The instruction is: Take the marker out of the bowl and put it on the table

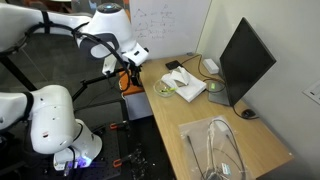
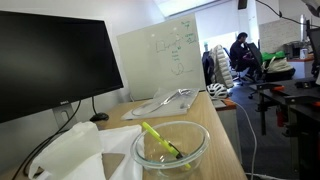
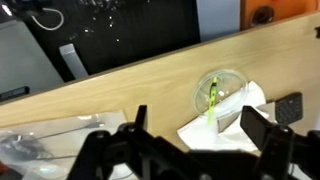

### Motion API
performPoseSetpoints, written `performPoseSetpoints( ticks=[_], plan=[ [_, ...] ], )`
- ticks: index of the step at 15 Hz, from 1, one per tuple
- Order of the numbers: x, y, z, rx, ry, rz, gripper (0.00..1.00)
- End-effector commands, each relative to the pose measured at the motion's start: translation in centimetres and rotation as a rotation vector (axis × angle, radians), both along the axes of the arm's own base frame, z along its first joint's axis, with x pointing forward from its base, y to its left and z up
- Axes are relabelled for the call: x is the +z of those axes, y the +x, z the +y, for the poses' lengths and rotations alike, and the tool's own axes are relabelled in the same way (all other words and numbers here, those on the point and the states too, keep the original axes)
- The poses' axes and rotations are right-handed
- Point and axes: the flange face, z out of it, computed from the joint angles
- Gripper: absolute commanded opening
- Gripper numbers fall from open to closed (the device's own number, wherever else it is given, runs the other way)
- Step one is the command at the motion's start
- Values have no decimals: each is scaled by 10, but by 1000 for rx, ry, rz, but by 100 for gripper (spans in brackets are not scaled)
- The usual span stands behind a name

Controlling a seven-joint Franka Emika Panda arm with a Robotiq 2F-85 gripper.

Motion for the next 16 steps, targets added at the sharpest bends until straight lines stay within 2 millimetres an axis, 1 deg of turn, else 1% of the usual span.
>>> performPoseSetpoints(
  ticks=[1, 4, 5, 6, 7, 10, 11, 14, 16],
  plan=[
    [-23, 30, 22, -181, -20, -45, 100],
    [-52, 66, 40, -339, -13, -56, 100],
    [-60, 79, 42, -390, -7, -78, 100],
    [-72, 96, 41, -421, -1, -40, 100],
    [-78, 110, 41, -422, -6, -14, 100],
    [-111, 154, 41, -404, -22, 88, 100],
    [-120, 165, 44, -401, -30, 102, 100],
    [-153, 195, 58, -371, -75, 94, 100],
    [-175, 210, 75, -372, -93, 68, 100]
  ],
)
